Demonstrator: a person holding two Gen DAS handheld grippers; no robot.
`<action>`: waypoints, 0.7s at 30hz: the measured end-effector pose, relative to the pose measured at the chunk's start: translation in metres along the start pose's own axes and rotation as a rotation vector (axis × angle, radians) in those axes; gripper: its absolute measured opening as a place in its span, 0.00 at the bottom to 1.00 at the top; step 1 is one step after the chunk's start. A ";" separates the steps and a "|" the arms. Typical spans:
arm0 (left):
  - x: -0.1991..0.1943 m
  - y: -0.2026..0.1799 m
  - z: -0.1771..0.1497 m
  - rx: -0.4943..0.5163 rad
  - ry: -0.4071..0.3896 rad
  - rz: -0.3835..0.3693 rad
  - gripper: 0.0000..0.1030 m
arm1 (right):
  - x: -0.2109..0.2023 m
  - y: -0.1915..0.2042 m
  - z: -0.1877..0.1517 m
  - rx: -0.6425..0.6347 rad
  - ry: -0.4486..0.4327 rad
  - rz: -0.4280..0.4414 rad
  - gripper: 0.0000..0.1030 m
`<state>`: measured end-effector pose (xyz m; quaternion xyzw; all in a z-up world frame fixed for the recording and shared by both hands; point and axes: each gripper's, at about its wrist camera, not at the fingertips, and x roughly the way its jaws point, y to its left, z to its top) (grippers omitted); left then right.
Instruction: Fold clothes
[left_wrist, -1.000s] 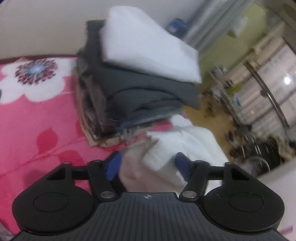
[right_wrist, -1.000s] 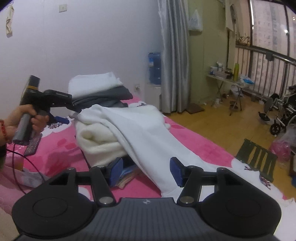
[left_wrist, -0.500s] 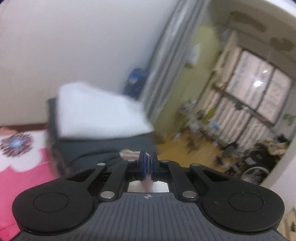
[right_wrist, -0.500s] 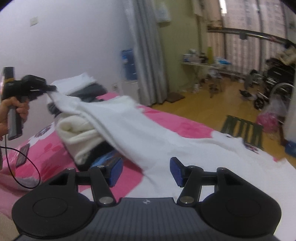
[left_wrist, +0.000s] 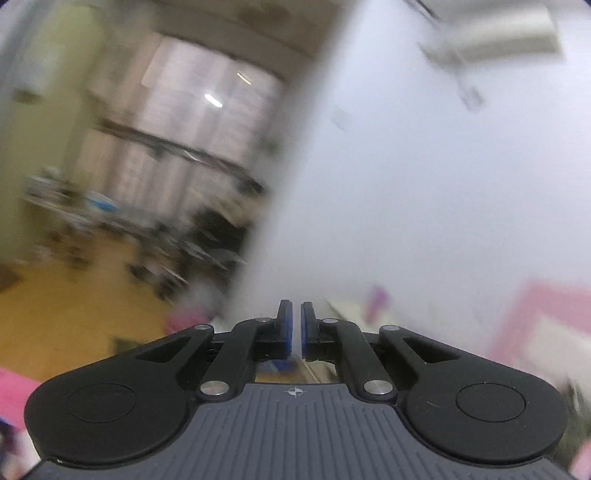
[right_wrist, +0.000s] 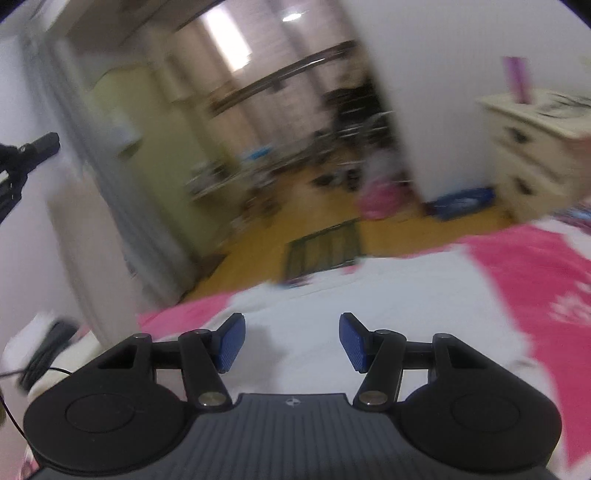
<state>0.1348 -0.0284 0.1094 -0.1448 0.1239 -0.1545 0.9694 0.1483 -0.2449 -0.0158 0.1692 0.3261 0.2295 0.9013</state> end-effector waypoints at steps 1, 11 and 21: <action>0.020 -0.011 -0.021 0.008 0.094 -0.032 0.44 | -0.004 -0.017 -0.002 0.035 -0.003 -0.034 0.58; 0.021 0.051 -0.163 -0.133 0.737 0.076 0.55 | -0.001 -0.117 -0.052 0.356 0.099 -0.134 0.58; -0.040 0.109 -0.165 0.361 0.663 0.497 0.55 | 0.107 -0.078 -0.011 0.310 0.291 0.097 0.57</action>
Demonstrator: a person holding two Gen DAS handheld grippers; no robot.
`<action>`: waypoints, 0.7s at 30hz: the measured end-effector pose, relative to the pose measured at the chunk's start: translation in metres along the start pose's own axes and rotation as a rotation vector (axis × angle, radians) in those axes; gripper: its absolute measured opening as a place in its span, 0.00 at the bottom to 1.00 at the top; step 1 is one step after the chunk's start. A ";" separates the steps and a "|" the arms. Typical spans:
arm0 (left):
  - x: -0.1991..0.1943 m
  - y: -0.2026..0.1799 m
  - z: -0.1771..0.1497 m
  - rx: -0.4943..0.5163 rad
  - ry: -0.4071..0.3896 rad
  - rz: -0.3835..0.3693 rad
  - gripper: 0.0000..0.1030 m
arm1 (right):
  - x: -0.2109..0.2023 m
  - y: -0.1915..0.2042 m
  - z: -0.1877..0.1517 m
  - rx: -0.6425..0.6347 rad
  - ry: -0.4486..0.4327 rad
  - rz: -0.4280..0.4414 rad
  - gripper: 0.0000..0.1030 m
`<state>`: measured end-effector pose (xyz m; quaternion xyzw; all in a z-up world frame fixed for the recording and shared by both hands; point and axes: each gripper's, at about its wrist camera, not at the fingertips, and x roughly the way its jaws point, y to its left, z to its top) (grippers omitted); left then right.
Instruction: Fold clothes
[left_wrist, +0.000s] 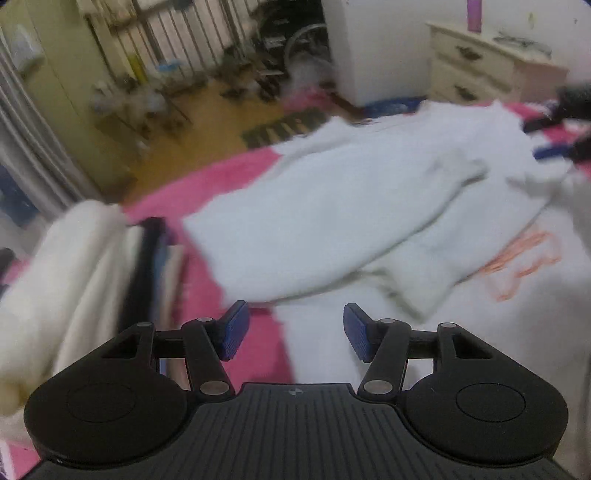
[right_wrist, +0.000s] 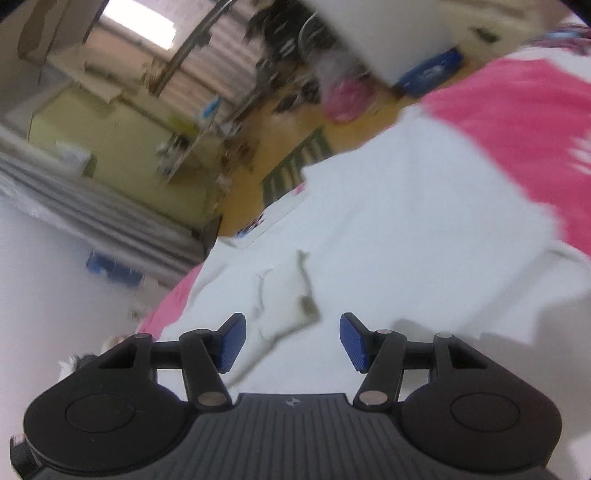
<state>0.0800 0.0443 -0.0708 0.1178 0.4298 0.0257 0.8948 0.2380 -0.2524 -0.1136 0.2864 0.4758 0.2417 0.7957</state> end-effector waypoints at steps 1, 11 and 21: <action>0.005 0.000 -0.004 -0.014 -0.007 0.005 0.55 | 0.017 0.004 0.006 -0.018 0.019 -0.014 0.57; 0.047 -0.001 -0.017 -0.033 -0.038 0.068 0.54 | 0.083 0.044 0.005 -0.261 0.119 -0.161 0.03; 0.063 0.019 -0.014 -0.154 -0.012 0.106 0.55 | -0.029 0.092 0.017 -0.324 -0.174 0.022 0.02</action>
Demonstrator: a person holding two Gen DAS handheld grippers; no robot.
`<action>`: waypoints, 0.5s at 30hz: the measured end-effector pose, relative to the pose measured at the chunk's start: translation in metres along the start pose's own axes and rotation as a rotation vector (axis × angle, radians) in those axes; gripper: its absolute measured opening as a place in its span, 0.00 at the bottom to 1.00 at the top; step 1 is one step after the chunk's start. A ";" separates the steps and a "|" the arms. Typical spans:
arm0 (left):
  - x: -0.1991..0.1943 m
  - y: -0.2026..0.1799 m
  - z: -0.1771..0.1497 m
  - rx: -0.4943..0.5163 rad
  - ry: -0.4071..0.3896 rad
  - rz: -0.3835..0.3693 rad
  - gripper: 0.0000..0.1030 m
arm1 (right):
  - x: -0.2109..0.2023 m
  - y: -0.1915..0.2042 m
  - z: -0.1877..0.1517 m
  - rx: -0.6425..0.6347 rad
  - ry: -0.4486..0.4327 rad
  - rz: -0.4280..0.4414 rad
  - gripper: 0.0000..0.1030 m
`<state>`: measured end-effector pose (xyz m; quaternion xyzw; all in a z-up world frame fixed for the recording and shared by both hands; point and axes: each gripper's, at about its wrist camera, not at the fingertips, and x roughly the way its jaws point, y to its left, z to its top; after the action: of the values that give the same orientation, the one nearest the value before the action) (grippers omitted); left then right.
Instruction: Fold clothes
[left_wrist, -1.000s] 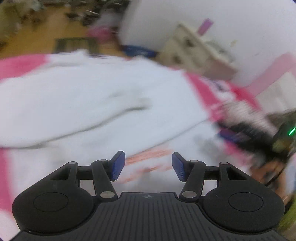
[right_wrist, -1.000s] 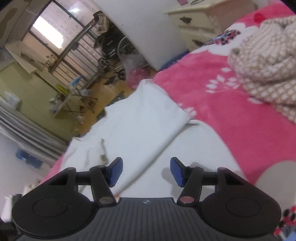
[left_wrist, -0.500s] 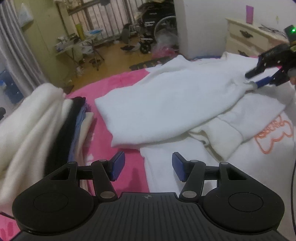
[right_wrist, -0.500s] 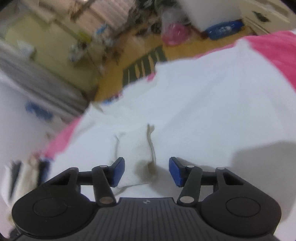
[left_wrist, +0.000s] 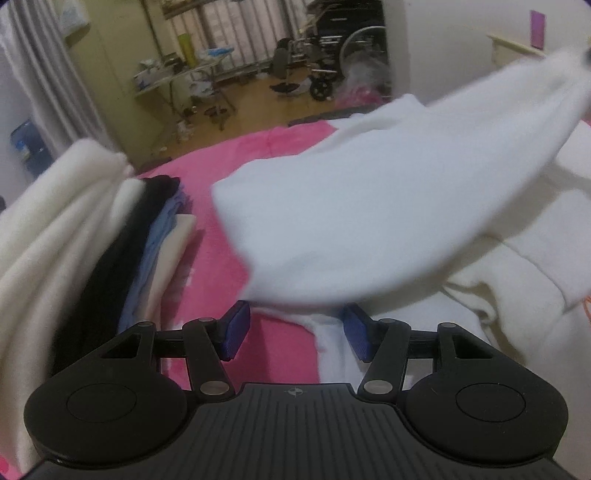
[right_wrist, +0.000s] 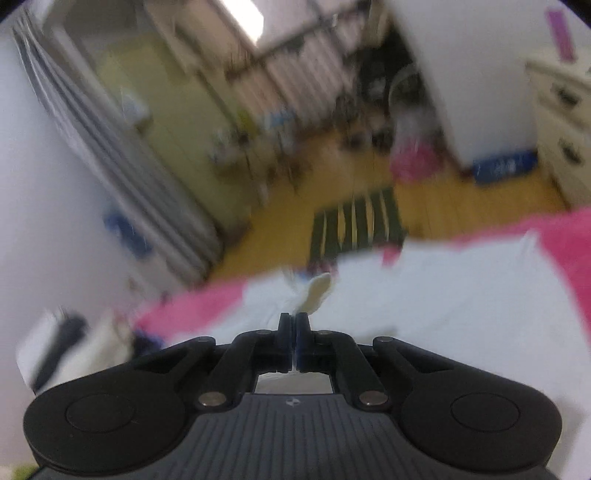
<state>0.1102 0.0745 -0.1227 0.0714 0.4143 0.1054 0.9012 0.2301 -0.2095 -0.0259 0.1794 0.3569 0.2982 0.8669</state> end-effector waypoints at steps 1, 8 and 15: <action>0.000 0.000 -0.001 0.001 -0.003 0.002 0.55 | -0.015 -0.001 0.004 0.001 -0.037 -0.005 0.02; -0.004 -0.004 -0.005 0.007 -0.002 0.013 0.56 | -0.018 -0.085 -0.032 0.146 0.060 -0.228 0.02; -0.011 -0.013 -0.001 0.082 -0.058 0.031 0.51 | -0.001 -0.110 -0.047 0.247 0.128 -0.218 0.29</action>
<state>0.1041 0.0596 -0.1180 0.1177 0.3908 0.1000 0.9074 0.2385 -0.2887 -0.1148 0.2252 0.4627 0.1670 0.8410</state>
